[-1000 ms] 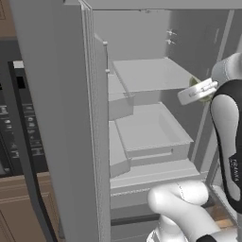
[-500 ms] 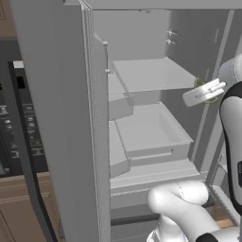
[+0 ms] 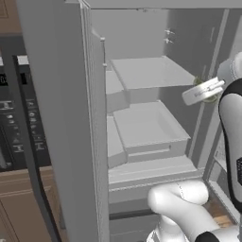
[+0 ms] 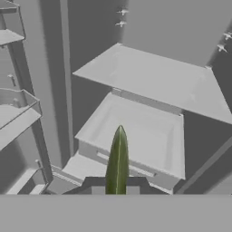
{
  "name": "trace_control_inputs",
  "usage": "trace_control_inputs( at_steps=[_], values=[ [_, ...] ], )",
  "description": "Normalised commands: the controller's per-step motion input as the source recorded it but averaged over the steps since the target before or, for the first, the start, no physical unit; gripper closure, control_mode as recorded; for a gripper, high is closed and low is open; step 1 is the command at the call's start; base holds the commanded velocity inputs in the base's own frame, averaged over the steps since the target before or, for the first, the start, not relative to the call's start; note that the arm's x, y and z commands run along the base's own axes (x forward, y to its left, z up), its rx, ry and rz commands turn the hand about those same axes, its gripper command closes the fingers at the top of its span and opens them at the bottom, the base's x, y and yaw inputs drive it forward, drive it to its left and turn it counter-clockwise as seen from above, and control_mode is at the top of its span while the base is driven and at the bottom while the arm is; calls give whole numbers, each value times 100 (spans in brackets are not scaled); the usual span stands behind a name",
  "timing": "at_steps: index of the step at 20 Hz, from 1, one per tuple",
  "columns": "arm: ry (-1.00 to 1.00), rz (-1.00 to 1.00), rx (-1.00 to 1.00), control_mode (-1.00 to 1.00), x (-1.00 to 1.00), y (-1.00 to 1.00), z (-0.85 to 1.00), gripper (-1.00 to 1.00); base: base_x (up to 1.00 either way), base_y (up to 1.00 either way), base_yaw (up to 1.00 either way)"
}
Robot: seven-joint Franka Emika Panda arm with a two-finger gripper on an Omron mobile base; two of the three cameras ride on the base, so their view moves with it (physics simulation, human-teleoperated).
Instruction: There is a bowl on the dining counter. Grab a lemon wedge from the fridge and place it in the bowl. Then get the liquor bottle and glass cup from the cabinet and place them next to the bowl.
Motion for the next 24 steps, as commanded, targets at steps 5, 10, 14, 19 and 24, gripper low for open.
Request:
trace_control_inputs(
  at_steps=[5,10,14,19,24],
  values=[
    [0,0,0,100,0,0,0,100,-100,0,-2],
    [0,0,0,100,0,0,0,100,-100,0,-1],
    [0,0,0,100,0,0,0,100,-91,-1,9],
    [0,0,0,100,0,0,0,100,-53,-5,36],
    [0,0,0,100,0,0,0,100,-8,-4,47]
  ],
)
